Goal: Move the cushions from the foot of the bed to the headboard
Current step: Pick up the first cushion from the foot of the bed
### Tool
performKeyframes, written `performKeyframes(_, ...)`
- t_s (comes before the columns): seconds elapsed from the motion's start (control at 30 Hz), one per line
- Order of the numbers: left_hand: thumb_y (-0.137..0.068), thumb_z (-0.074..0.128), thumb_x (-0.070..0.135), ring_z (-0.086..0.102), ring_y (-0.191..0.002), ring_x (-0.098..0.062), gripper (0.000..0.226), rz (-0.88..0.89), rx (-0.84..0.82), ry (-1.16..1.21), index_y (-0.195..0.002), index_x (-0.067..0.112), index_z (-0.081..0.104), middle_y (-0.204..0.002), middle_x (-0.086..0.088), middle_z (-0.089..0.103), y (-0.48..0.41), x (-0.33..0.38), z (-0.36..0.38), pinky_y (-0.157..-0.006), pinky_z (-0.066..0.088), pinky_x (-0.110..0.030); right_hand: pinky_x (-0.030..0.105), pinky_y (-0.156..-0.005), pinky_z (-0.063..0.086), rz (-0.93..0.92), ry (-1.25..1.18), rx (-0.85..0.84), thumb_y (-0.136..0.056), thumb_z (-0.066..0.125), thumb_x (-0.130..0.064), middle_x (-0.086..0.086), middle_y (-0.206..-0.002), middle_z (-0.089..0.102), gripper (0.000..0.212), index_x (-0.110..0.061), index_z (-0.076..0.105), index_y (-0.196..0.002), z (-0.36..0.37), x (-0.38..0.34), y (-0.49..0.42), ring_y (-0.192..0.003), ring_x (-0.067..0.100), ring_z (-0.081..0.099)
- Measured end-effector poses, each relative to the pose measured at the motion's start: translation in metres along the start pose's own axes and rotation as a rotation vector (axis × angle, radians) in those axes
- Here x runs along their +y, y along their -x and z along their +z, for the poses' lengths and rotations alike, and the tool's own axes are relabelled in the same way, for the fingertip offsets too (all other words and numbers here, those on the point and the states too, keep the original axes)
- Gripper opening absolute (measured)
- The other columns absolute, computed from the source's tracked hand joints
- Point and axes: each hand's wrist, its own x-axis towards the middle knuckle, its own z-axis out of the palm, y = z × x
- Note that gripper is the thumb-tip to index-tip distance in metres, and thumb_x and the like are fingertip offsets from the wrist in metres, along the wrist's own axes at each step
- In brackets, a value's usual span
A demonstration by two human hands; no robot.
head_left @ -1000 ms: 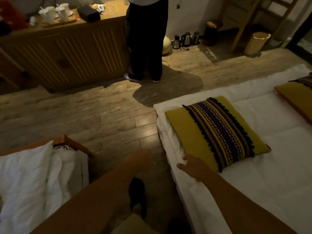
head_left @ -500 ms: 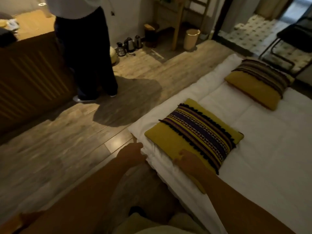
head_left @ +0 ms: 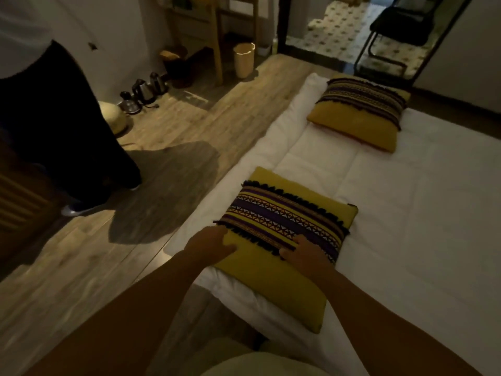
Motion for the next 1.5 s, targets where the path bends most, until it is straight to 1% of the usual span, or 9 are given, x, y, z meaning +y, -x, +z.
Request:
performKeyframes(0.13,-0.085,0.066,0.045,0.06,-0.114,-0.021,0.053,0.097,0.003,0.024,-0.131,0.021,0.057,-0.128,-0.002,0.064,-0.032,0.024,-0.005,-0.089,0.046,-0.03,0.04,-0.099,0.048,0.051,-0.1,0.029,-0.086,0.06,-0.061,0.009,-0.151,0.044,0.086,-0.019,0.026,-0.153,-0.018,0.022,-0.017,-0.127,0.03,0.053)
performKeyframes(0.27,-0.085,0.066,0.046,0.065,-0.098,-0.022,0.033,0.175,-0.057,-0.023,-0.107,0.022,0.062,-0.105,-0.001,0.068,-0.063,0.039,-0.006,-0.071,0.043,-0.027,0.036,-0.1,0.047,0.107,-0.191,0.083,-0.085,0.063,-0.058,0.008,-0.147,0.048,0.086,-0.018,0.027,-0.152,-0.03,0.042,-0.023,-0.127,0.028,0.052)
performKeyframes(0.33,-0.085,0.066,0.047,0.064,-0.095,-0.022,0.03,0.18,-0.084,-0.024,-0.102,0.024,0.059,-0.1,0.0,0.065,-0.077,0.043,-0.008,-0.07,0.043,-0.027,0.036,-0.101,0.046,0.117,-0.238,0.102,-0.085,0.064,-0.056,0.007,-0.144,0.05,0.083,-0.018,0.028,-0.15,-0.03,0.052,-0.024,-0.125,0.027,0.053)
performKeyframes(0.57,-0.088,0.062,0.052,0.062,-0.099,-0.025,0.049,0.226,-0.176,-0.086,-0.118,0.013,0.057,-0.112,-0.007,0.064,-0.129,0.047,-0.009,-0.086,0.054,-0.044,0.03,-0.087,0.045,0.226,-0.343,0.149,-0.085,0.067,-0.051,0.004,-0.132,0.057,0.07,-0.022,0.038,-0.141,-0.026,0.063,-0.034,-0.11,0.02,0.057)
performKeyframes(0.67,-0.088,0.062,0.052,0.062,-0.099,-0.026,0.051,0.244,-0.207,-0.114,-0.116,0.011,0.055,-0.112,-0.009,0.063,-0.152,0.043,-0.008,-0.085,0.054,-0.045,0.035,-0.093,0.05,0.239,-0.384,0.18,-0.086,0.067,-0.05,0.003,-0.134,0.057,0.067,-0.022,0.039,-0.14,-0.023,0.062,-0.039,-0.117,0.024,0.058)
performKeyframes(0.77,-0.086,0.065,0.052,0.063,-0.097,-0.024,0.049,0.25,-0.226,-0.094,-0.114,0.012,0.056,-0.11,-0.009,0.064,-0.173,0.038,-0.006,-0.085,0.055,-0.044,0.034,-0.093,0.048,0.281,-0.397,0.202,-0.086,0.067,-0.05,0.005,-0.136,0.056,0.07,-0.022,0.036,-0.142,-0.022,0.059,-0.047,-0.12,0.026,0.057)
performKeyframes(0.9,-0.083,0.067,0.055,0.064,-0.098,-0.024,0.054,0.211,-0.259,-0.013,-0.116,0.014,0.056,-0.11,-0.007,0.065,-0.197,0.024,-0.001,-0.085,0.056,-0.044,0.042,-0.101,0.048,0.335,-0.409,0.209,-0.086,0.068,-0.049,0.008,-0.137,0.055,0.075,-0.021,0.034,-0.146,-0.016,0.061,-0.063,-0.122,0.028,0.056)
performKeyframes(1.2,-0.078,0.07,0.055,0.059,-0.113,-0.029,0.069,0.099,-0.357,0.009,-0.129,0.014,0.048,-0.125,-0.012,0.059,-0.245,-0.016,0.036,-0.094,0.052,-0.048,0.051,-0.098,0.05,0.488,-0.409,0.246,-0.079,0.072,-0.055,0.014,-0.132,0.053,0.082,-0.021,0.035,-0.144,0.004,0.093,-0.097,-0.12,0.033,0.056)
performKeyframes(1.5,-0.068,0.071,0.068,0.065,-0.104,-0.029,0.082,-0.011,-0.311,0.057,-0.128,0.015,0.052,-0.117,-0.009,0.064,-0.298,-0.047,0.051,-0.087,0.055,-0.05,0.054,-0.094,0.052,0.581,-0.426,0.299,-0.071,0.076,-0.061,0.015,-0.127,0.054,0.09,-0.015,0.039,-0.138,0.009,0.137,-0.131,-0.116,0.035,0.057)
